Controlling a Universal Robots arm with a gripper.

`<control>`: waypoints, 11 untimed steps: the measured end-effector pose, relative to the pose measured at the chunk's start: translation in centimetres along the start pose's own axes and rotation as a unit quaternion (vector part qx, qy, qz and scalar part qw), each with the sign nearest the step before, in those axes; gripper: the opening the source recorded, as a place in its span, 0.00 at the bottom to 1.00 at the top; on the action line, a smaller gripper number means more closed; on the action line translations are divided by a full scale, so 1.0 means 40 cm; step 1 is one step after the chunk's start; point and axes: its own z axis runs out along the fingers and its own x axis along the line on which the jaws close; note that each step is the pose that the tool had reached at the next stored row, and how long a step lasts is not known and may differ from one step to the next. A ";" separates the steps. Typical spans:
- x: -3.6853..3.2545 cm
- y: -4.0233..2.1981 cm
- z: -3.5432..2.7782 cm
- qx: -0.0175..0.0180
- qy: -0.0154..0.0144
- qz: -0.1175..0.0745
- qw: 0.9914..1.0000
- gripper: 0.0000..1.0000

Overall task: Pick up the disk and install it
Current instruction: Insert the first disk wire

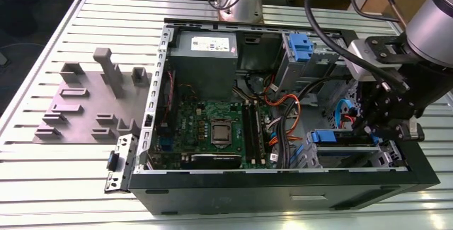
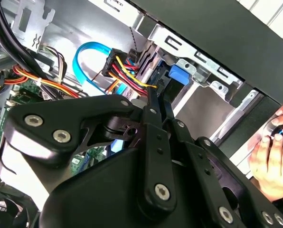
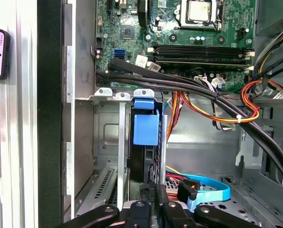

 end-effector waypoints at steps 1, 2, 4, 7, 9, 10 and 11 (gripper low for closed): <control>0.000 0.000 0.001 0.000 0.000 0.000 1.000 0.16; 0.000 0.000 0.002 0.000 0.000 0.000 1.000 0.16; 0.000 0.000 0.006 0.000 0.000 0.000 1.000 0.16; 0.000 0.001 0.012 0.000 0.000 0.000 1.000 0.16; 0.000 0.001 0.013 0.000 0.000 0.000 1.000 0.16; 0.000 0.001 0.013 0.000 0.000 0.000 1.000 0.16; 0.000 0.001 0.014 0.000 0.000 0.000 1.000 0.16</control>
